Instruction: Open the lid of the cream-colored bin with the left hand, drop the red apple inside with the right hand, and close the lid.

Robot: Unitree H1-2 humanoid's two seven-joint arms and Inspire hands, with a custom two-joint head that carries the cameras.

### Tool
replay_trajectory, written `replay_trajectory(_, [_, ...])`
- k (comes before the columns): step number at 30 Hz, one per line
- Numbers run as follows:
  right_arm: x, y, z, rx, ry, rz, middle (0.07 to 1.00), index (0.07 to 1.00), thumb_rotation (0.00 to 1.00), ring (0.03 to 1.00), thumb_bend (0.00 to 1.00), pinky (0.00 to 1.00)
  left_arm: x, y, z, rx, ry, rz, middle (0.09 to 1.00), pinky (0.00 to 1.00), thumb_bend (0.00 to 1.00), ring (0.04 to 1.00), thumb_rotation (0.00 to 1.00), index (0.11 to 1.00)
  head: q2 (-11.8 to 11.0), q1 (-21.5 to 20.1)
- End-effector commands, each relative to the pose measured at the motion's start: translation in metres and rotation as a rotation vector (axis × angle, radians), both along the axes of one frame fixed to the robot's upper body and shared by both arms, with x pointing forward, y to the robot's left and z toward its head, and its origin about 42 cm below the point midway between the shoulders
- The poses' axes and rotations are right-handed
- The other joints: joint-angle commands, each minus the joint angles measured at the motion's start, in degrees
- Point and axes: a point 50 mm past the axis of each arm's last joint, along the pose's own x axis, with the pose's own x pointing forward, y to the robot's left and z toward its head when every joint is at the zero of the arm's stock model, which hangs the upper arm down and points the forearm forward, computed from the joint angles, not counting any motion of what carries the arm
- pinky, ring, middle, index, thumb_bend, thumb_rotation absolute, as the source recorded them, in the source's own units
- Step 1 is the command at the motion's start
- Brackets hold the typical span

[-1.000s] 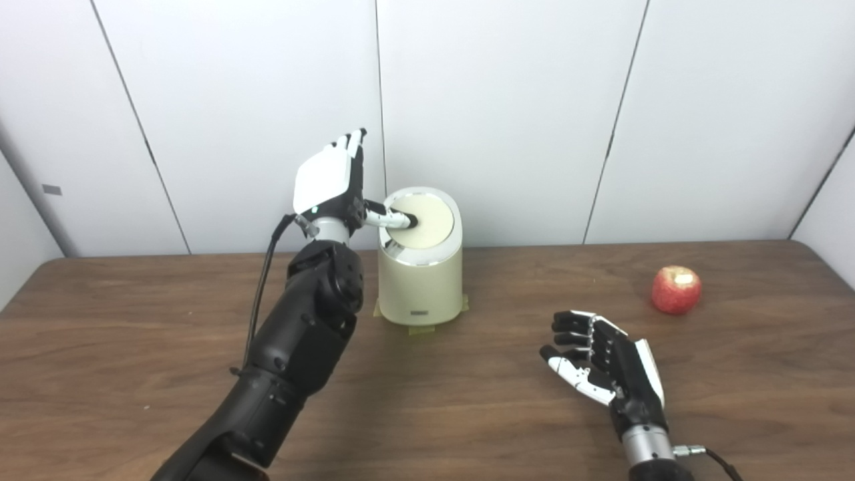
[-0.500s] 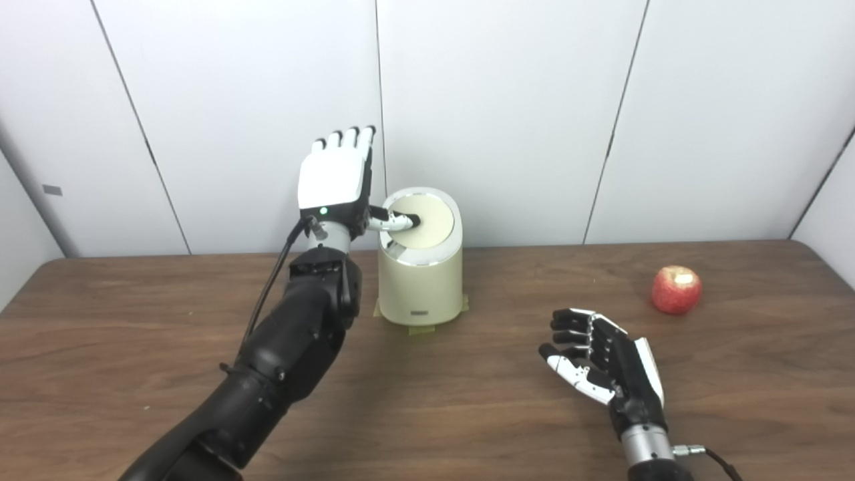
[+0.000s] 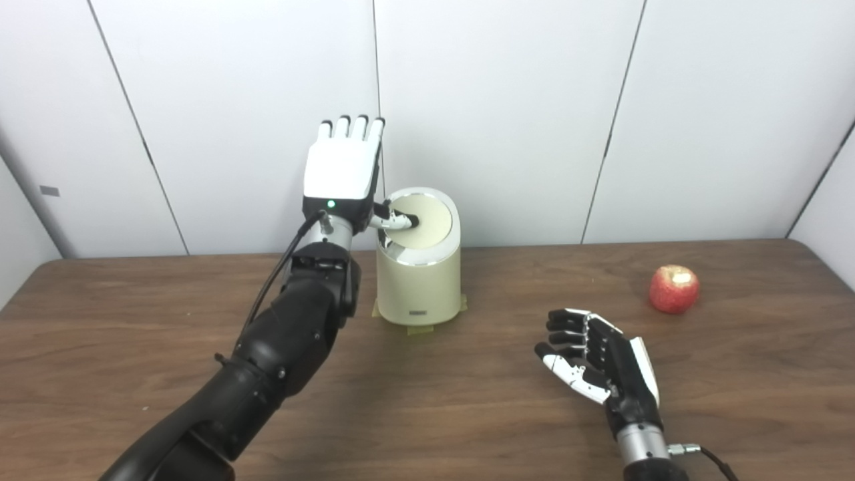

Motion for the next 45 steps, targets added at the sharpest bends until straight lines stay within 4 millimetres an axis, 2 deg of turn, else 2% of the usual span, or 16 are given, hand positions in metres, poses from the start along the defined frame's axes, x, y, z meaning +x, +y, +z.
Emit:
replay_trajectory(1, [0.008,0.003,0.019,-0.014,-0.077,0.005,0.653,0.638,0.16,0.632,0.27,0.55,0.005,0.003,0.006,0.051,-0.022,0.001,1.000,1.00,1.00,1.000,0.31,1.000,0.09,0.17])
replay_trajectory(8, [0.008,0.003,0.019,-0.009,-0.072,0.002,0.655,0.638,0.12,0.634,0.28,0.55,0.003,0.009,-0.007,0.086,-0.007,0.002,1.000,1.00,1.00,1.000,0.34,1.000,0.07,0.12])
replay_trajectory(18, [0.007,0.006,0.021,-0.022,-0.063,-0.003,0.655,0.640,0.09,0.634,0.27,0.55,-0.008,0.015,-0.042,0.084,0.071,0.006,1.000,1.00,1.00,1.000,0.37,1.000,0.22,-0.19])
replay_trajectory(19, [0.007,0.006,0.020,-0.022,-0.064,-0.002,0.656,0.641,0.09,0.636,0.27,0.55,-0.009,0.015,-0.042,0.072,0.060,0.013,1.000,1.00,0.97,1.000,0.41,1.000,0.22,-0.19])
replay_trajectory(20, [0.007,0.006,0.021,-0.023,-0.065,-0.001,0.655,0.640,0.09,0.635,0.27,0.55,-0.010,0.015,-0.042,0.055,0.054,0.021,1.000,1.00,0.89,1.000,0.50,1.000,0.31,-0.20])
replay_trajectory(22, [0.007,0.005,0.021,-0.026,-0.063,0.001,0.656,0.642,0.10,0.636,0.27,0.56,-0.009,0.015,-0.036,-0.016,0.055,0.033,1.000,1.00,0.69,1.000,0.76,1.000,0.33,-0.17])
replay_trajectory(23, [0.007,0.005,0.021,-0.028,-0.062,0.001,0.658,0.644,0.10,0.638,0.27,0.56,-0.008,0.016,-0.031,-0.110,0.065,0.041,1.000,1.00,0.63,1.000,0.88,1.000,0.29,-0.18])
replay_trajectory(24, [0.007,0.005,0.021,-0.030,-0.062,0.001,0.659,0.645,0.11,0.639,0.27,0.56,-0.007,0.016,-0.026,-0.232,0.082,0.046,1.000,1.00,0.57,1.000,0.95,1.000,0.27,-0.13])
replay_trajectory(25, [0.007,0.004,0.021,-0.036,-0.061,0.002,0.659,0.645,0.12,0.639,0.27,0.56,-0.006,0.017,-0.020,-0.365,0.100,0.047,1.000,1.00,0.54,1.000,0.97,1.000,0.23,-0.04])
replay_trajectory(28, [0.008,0.004,0.020,-0.032,-0.058,0.000,0.659,0.645,0.11,0.641,0.27,0.56,-0.002,0.021,-0.010,-0.685,0.130,0.021,1.000,1.00,0.51,1.000,1.00,1.000,0.13,-0.03])
replay_trajectory(31, [0.008,0.003,0.019,-0.035,-0.054,0.000,0.661,0.648,0.11,0.642,0.27,0.56,-0.002,0.024,-0.002,-0.843,0.123,0.016,1.000,1.00,0.51,1.000,1.00,1.000,0.13,-0.03])
replay_trajectory(36, [0.008,0.004,0.019,-0.041,-0.048,-0.001,0.658,0.646,0.09,0.639,0.27,0.56,-0.006,0.029,0.003,-0.870,0.073,0.021,1.000,1.00,0.40,1.000,1.00,1.000,0.01,-0.12])
replay_trajectory(42, [0.009,0.004,0.019,-0.041,-0.045,-0.001,0.660,0.648,0.07,0.645,0.26,0.56,-0.026,0.041,0.007,-0.928,0.042,-0.035,1.000,1.00,0.46,1.000,1.00,1.000,-0.16,-0.06])
replay_trajectory(45, [0.009,0.003,0.019,-0.029,-0.044,-0.007,0.662,0.647,0.07,0.645,0.26,0.56,-0.040,0.049,0.010,-0.966,0.021,-0.070,1.000,1.00,0.44,1.000,1.00,1.000,-0.30,0.34])
